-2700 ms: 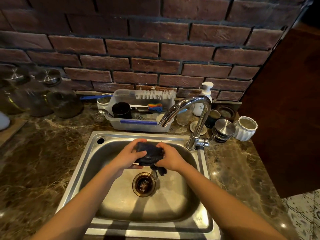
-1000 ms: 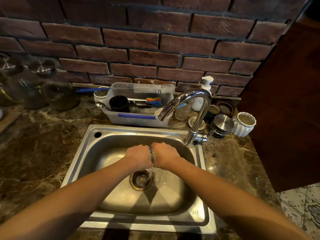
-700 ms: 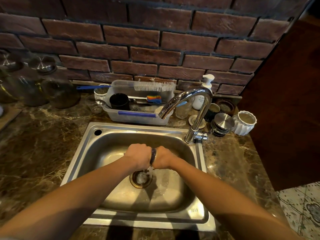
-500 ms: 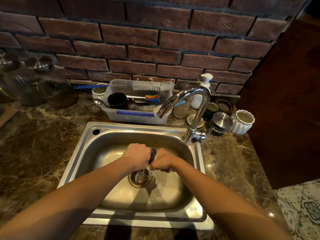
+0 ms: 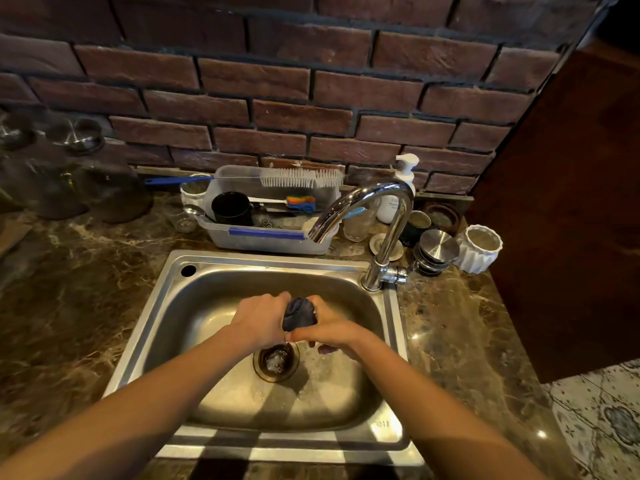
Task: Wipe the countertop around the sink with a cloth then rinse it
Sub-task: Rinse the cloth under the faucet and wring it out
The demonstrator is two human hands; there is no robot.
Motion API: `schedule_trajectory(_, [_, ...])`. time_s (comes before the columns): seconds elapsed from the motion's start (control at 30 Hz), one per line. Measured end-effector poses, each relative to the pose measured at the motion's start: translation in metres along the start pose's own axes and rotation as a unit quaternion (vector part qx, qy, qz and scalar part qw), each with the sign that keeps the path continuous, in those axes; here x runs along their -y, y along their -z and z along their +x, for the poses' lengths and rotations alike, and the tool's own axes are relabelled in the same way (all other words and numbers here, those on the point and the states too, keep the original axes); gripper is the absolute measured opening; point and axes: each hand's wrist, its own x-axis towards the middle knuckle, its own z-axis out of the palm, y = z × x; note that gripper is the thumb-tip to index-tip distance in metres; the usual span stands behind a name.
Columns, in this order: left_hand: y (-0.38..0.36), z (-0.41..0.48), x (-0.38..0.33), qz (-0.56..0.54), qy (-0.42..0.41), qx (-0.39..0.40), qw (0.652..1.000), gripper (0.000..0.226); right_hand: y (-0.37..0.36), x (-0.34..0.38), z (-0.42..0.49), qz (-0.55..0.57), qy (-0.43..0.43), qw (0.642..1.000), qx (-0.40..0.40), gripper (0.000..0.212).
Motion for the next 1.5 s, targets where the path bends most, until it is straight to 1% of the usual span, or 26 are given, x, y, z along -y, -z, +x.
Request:
schedule_trajectory(0.03, [0.0,0.001,0.007,-0.061,0.001,0.033,0.998,0.059,0.002,0.0,-0.002,0.02,0.012,1.0,-0.004,0.056])
schedule_trajectory(0.07, [0.0,0.001,0.012,-0.142,-0.003,0.069,0.987,0.064,0.005,0.001,-0.003,0.051,0.023,0.998,-0.011,0.055])
schedule_trajectory(0.1, [0.002,0.001,0.016,-0.229,-0.009,0.1,0.968,0.066,0.007,0.002,-0.004,0.089,0.033,0.995,-0.02,0.05])
schedule_trajectory(0.13, [0.005,0.001,0.018,-0.307,-0.012,0.114,0.945,0.065,0.009,0.003,-0.005,0.125,0.046,0.991,-0.029,0.044])
schedule_trajectory(0.2, [0.011,-0.002,0.018,-0.409,-0.015,0.101,0.907,0.056,0.013,0.003,-0.005,0.177,0.073,0.981,-0.04,0.038])
schedule_trajectory(0.3, [0.021,-0.006,0.02,-0.477,-0.039,0.079,0.874,0.045,0.016,0.004,-0.005,0.212,0.103,0.971,-0.044,0.032])
schedule_trajectory(0.4, [0.027,-0.011,0.025,-0.517,-0.053,0.097,0.849,0.045,0.018,0.006,-0.009,0.203,0.12,0.97,-0.051,0.026])
schedule_trajectory(0.47, [0.03,-0.014,0.029,-0.549,-0.046,0.105,0.828,0.052,0.019,0.007,-0.009,0.197,0.133,0.969,-0.064,0.025])
schedule_trajectory(0.53, [0.032,-0.017,0.033,-0.579,-0.035,0.099,0.809,0.068,0.02,0.009,-0.011,0.177,0.146,0.971,-0.066,0.027])
schedule_trajectory(0.57, [0.033,-0.018,0.035,-0.595,-0.031,0.098,0.797,0.071,0.02,0.01,-0.012,0.16,0.149,0.974,-0.062,0.029])
schedule_trajectory(0.63, [0.034,-0.019,0.035,-0.626,-0.027,0.095,0.773,0.066,0.021,0.01,-0.014,0.132,0.148,0.979,-0.047,0.034])
schedule_trajectory(0.7, [0.035,-0.019,0.03,-0.675,-0.004,0.079,0.734,0.058,0.02,0.009,-0.015,0.094,0.156,0.982,-0.046,0.041])
schedule_trajectory(0.77, [0.033,-0.016,0.026,-0.735,0.047,0.034,0.676,0.052,0.018,0.005,-0.015,0.009,0.191,0.979,-0.066,0.049])
schedule_trajectory(0.8, [0.032,-0.014,0.023,-0.748,0.071,0.009,0.66,0.049,0.016,0.003,-0.014,-0.029,0.207,0.975,-0.074,0.05])
schedule_trajectory(0.83, [0.031,-0.013,0.021,-0.744,0.086,-0.01,0.663,0.045,0.014,0.003,-0.017,-0.047,0.214,0.973,-0.076,0.047])
schedule_trajectory(0.9, [0.028,-0.013,0.013,-0.732,0.094,-0.027,0.675,0.032,0.009,0.005,-0.02,-0.033,0.217,0.974,-0.057,0.036])
schedule_trajectory(1.0, [0.027,-0.02,-0.002,-0.734,0.066,-0.03,0.675,0.025,0.003,0.005,-0.021,-0.038,0.192,0.979,-0.057,0.027])
schedule_trajectory(1.1, [0.023,-0.022,-0.007,-0.745,0.039,-0.029,0.666,0.026,0.001,0.006,-0.021,0.039,0.154,0.984,-0.078,0.031])
schedule_trajectory(1.13, [0.022,-0.022,-0.008,-0.746,0.027,-0.024,0.665,0.027,0.001,0.007,-0.02,0.048,0.156,0.983,-0.09,0.032])
schedule_trajectory(1.2, [0.018,-0.023,-0.008,-0.741,0.003,-0.021,0.671,0.029,0.004,0.007,-0.019,0.031,0.187,0.974,-0.125,0.028])
schedule_trajectory(1.3, [0.018,-0.026,-0.008,-0.715,-0.001,-0.054,0.697,0.025,0.009,0.006,-0.018,0.026,0.204,0.965,-0.16,0.025])
schedule_trajectory(1.33, [0.018,-0.026,-0.008,-0.714,0.008,-0.062,0.697,0.023,0.01,0.006,-0.017,0.03,0.199,0.966,-0.161,0.027])
schedule_trajectory(1.37, [0.018,-0.026,-0.008,-0.723,0.017,-0.065,0.687,0.021,0.011,0.007,-0.017,0.038,0.189,0.968,-0.16,0.028])
schedule_trajectory(1.4, [0.019,-0.026,-0.008,-0.744,0.026,-0.063,0.665,0.021,0.011,0.008,-0.017,0.062,0.175,0.97,-0.157,0.027])
schedule_trajectory(1.47, [0.022,-0.025,-0.006,-0.809,0.051,-0.048,0.584,0.023,0.013,0.012,-0.017,0.179,0.121,0.964,-0.152,0.022])
schedule_trajectory(1.5, [0.023,-0.023,-0.004,-0.835,0.072,-0.043,0.543,0.026,0.014,0.013,-0.017,0.261,0.096,0.949,-0.149,0.018])
